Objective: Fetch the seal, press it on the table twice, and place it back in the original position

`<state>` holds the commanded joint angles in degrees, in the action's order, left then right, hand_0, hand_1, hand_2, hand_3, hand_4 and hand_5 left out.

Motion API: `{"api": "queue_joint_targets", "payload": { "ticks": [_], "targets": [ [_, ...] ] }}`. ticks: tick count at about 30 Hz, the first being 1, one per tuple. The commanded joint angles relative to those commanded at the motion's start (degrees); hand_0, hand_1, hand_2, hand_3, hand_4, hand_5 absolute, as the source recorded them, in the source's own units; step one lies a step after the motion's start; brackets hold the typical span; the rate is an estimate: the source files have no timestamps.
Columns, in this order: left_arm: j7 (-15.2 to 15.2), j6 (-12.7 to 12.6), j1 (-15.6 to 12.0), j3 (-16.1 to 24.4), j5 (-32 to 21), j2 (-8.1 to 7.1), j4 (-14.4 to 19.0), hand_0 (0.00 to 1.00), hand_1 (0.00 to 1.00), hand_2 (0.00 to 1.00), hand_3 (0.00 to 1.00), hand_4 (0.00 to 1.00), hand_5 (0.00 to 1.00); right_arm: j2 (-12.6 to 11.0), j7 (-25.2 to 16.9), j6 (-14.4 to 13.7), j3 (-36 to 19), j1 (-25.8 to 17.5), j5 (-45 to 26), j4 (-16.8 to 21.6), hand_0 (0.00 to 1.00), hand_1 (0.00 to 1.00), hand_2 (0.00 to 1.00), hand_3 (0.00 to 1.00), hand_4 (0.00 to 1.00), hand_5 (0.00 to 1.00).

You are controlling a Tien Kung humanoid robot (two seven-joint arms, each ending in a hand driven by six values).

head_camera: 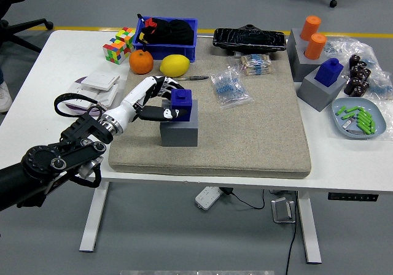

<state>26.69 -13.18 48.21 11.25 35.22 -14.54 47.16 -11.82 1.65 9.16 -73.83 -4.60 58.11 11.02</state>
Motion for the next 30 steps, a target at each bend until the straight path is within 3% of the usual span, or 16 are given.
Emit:
{"api": "queue_joint_targets", "payload": {
  "ticks": [3,4,9,10,15,16,28,29,30],
  "targets": [
    [0.1,0.1,0.0,-0.1,-0.3,0.16,-0.3,0.613,0.467,0.402,0.527,0.709,0.002,-0.1,0.0,0.0,0.1,0.0,0.0,0.0,0.753,0.698,0.679,0.636,0.773,0.515],
    [0.2,0.1,0.1,-0.1,-0.3,0.18,-0.4,0.667,0.582,0.536,0.587,0.758,0.002,-0.1,0.0,0.0,0.1,0.0,0.0,0.0,0.753,0.698,0.680,0.636,0.773,0.516],
    [-0.1,1.1,0.1,-0.1,-0.8,0.30,-0.7,0.667,0.582,0.536,0.587,0.758,0.002,-0.1,0.0,0.1,0.0,0.0,0.0,-0.1,0.753,0.698,0.680,0.636,0.773,0.516],
    [-0.3,1.4,0.1,-0.1,-0.7,0.30,-0.7,0.719,0.722,0.675,0.704,0.891,0.002,-0.1,0.0,0.1,0.0,0.0,0.0,-0.1,0.752,0.698,0.679,0.636,0.774,0.516],
    [-0.9,2.1,0.1,-0.2,-0.3,0.27,-0.7,0.719,0.722,0.675,0.704,0.891,0.002,-0.1,0.0,0.1,0.0,0.0,0.0,-0.1,0.752,0.698,0.679,0.636,0.774,0.516],
    [-0.9,2.1,0.1,-0.2,-0.2,0.28,-0.7,0.788,0.792,0.748,0.780,0.978,0.002,-0.1,0.0,0.1,0.0,0.0,0.0,-0.1,0.752,0.698,0.680,0.636,0.773,0.516],
    [-0.8,2.8,-0.1,0.0,0.6,0.26,-0.3,0.810,0.826,0.785,0.807,0.998,0.002,0.0,0.0,0.2,0.1,-0.1,-0.1,-0.1,0.752,0.698,0.679,0.636,0.774,0.514],
    [-0.7,3.0,-0.1,0.0,0.8,0.22,-0.3,0.876,0.910,0.866,0.902,0.998,0.161,0.0,0.0,0.2,0.1,-0.1,-0.1,0.0,0.753,0.698,0.680,0.636,0.774,0.513],
    [-0.7,3.2,-0.1,0.0,1.1,0.17,-0.2,0.876,0.910,0.866,0.902,0.998,0.161,0.0,0.0,0.2,0.2,-0.1,-0.1,0.0,0.753,0.698,0.680,0.636,0.774,0.513]
  ]
}}
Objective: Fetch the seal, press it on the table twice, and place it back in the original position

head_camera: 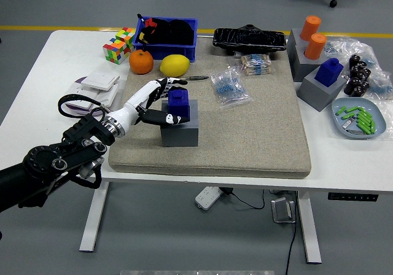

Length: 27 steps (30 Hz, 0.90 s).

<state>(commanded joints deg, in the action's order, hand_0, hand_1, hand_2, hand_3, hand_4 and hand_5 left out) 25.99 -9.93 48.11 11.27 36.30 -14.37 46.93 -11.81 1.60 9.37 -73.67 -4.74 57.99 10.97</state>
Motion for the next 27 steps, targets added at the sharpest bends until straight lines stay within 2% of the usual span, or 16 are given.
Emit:
{"api": "queue_joint_targets", "payload": {
  "ticks": [3,4,6,9,14,17,21,22,23,25,27],
  "targets": [
    [-0.1,1.0,0.1,0.4,0.7,-0.08,0.0,0.876,0.910,0.866,0.902,0.998,0.161,0.0,0.0,0.0,0.0,0.0,0.0,0.0,0.753,0.698,0.680,0.636,0.774,0.513],
    [-0.1,1.4,0.1,0.5,0.8,-0.08,-0.1,0.998,0.998,0.998,0.998,0.998,0.381,0.0,0.0,0.0,-0.1,0.0,0.1,-0.1,0.753,0.698,0.679,0.636,0.774,0.513],
    [0.0,2.4,0.2,1.1,1.0,-0.08,-0.1,0.998,0.998,0.998,0.998,0.998,0.381,0.0,0.0,0.1,-0.2,0.0,0.0,-0.1,0.753,0.698,0.679,0.636,0.774,0.513],
    [0.5,2.4,0.3,1.6,1.0,-0.06,-0.2,0.998,0.998,0.998,0.998,0.998,0.381,0.0,0.0,0.1,-0.2,0.0,0.0,-0.1,0.753,0.698,0.679,0.636,0.774,0.513],
    [2.2,1.5,0.2,2.8,1.3,-0.21,-0.3,0.998,0.998,0.998,0.998,0.998,0.412,0.1,0.0,0.1,-0.2,0.0,0.0,0.0,0.754,0.698,0.679,0.637,0.775,0.514],
    [2.1,0.8,0.0,3.8,0.4,-0.95,0.2,0.998,0.998,0.998,0.998,0.998,0.434,0.1,0.0,0.1,-0.4,0.0,0.1,0.0,0.753,0.698,0.679,0.637,0.776,0.513],
    [4.8,-2.5,-0.3,5.3,-2.7,-3.03,0.1,0.998,0.998,0.998,0.998,0.998,0.434,0.0,0.0,0.1,-0.6,0.0,0.3,0.0,0.753,0.698,0.679,0.637,0.776,0.513],
    [6.5,-4.3,-0.5,5.9,-3.7,-3.68,-0.3,0.998,0.998,0.998,0.998,0.998,0.434,0.0,0.0,0.1,-0.7,0.0,0.3,0.0,0.753,0.698,0.679,0.637,0.776,0.513],
    [7.9,-6.1,-0.7,6.8,-4.8,-4.38,-0.7,0.949,0.996,0.998,0.990,0.998,0.408,0.0,0.0,0.0,-0.8,0.0,0.4,0.0,0.753,0.698,0.679,0.637,0.776,0.513],
    [11.0,-10.2,-1.0,9.1,-8.4,-5.97,-1.8,0.949,0.996,0.998,0.990,0.998,0.408,0.0,0.0,0.0,-1.1,-0.1,0.6,0.0,0.753,0.698,0.679,0.637,0.776,0.513],
    [11.0,-11.8,-1.1,11.0,-12.2,-7.27,-3.2,0.949,0.996,0.998,0.990,0.998,0.408,0.0,0.0,0.0,-1.4,-0.2,0.9,-0.1,0.753,0.698,0.679,0.637,0.776,0.513]
  ]
}}
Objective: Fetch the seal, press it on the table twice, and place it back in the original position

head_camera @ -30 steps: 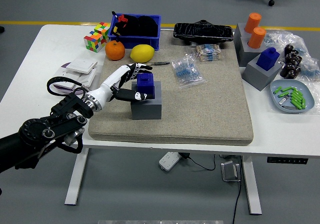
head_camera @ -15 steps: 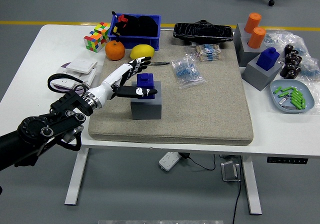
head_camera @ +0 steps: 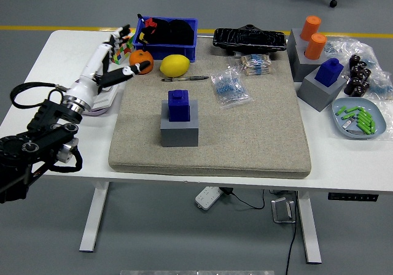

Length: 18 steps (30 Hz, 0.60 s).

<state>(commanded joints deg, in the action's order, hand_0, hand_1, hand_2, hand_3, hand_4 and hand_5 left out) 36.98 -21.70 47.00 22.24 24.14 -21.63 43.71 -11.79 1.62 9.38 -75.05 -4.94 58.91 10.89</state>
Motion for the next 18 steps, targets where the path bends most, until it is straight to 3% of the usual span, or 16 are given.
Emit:
{"api": "queue_joint_targets", "payload": {
  "ticks": [1,8,18],
  "targets": [
    [0.0,-0.1,0.0,0.4,-1.0,-0.35,-0.6,0.753,0.675,0.627,0.730,0.934,0.202,0.0,0.0,0.0,-0.1,0.0,0.1,0.0,0.752,0.698,0.679,0.637,0.778,0.515],
    [-0.3,0.8,1.4,-0.5,-5.0,-3.25,-9.9,0.722,0.652,0.592,0.710,0.910,0.186,-0.2,0.1,-0.4,-0.9,0.2,0.4,-0.2,0.753,0.698,0.678,0.637,0.778,0.516],
    [-4.5,2.9,1.6,-7.6,-9.6,-3.28,-21.5,0.718,0.653,0.595,0.710,0.903,0.173,-0.3,0.2,-0.9,-0.6,0.6,0.5,-0.2,0.751,0.698,0.678,0.637,0.778,0.516]
  ]
}}
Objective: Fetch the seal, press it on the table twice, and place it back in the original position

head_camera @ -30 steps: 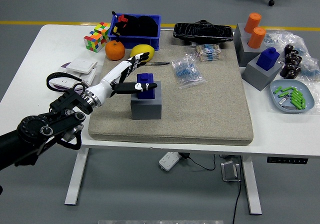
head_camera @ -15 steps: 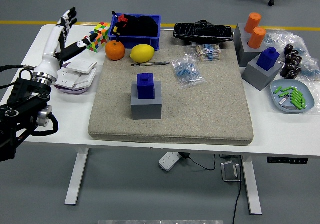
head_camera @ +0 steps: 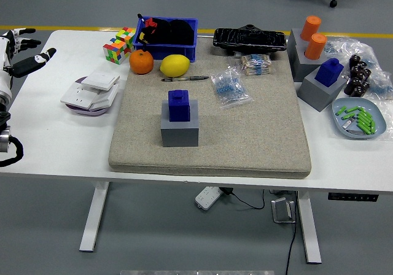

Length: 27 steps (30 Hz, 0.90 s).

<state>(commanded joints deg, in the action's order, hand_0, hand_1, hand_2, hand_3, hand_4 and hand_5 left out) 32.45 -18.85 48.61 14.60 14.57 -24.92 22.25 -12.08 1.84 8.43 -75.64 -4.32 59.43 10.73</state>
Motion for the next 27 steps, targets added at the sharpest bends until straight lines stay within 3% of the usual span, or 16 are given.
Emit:
{"api": "queue_joint_targets", "payload": {
  "ticks": [6,27],
  "targets": [
    [-1.3,0.8,-0.4,-1.3,-2.3,-0.35,-2.0,0.715,0.653,0.602,0.711,0.893,0.167,-0.1,0.1,-0.2,-0.1,0.1,0.2,0.0,0.750,0.697,0.677,0.635,0.774,0.526],
    [-2.9,1.0,-0.4,-2.3,-0.6,-0.65,-1.3,0.693,0.639,0.591,0.699,0.848,0.153,-0.3,0.1,-0.4,-0.8,1.2,1.8,-0.4,0.748,0.695,0.676,0.632,0.770,0.529]
  ]
}}
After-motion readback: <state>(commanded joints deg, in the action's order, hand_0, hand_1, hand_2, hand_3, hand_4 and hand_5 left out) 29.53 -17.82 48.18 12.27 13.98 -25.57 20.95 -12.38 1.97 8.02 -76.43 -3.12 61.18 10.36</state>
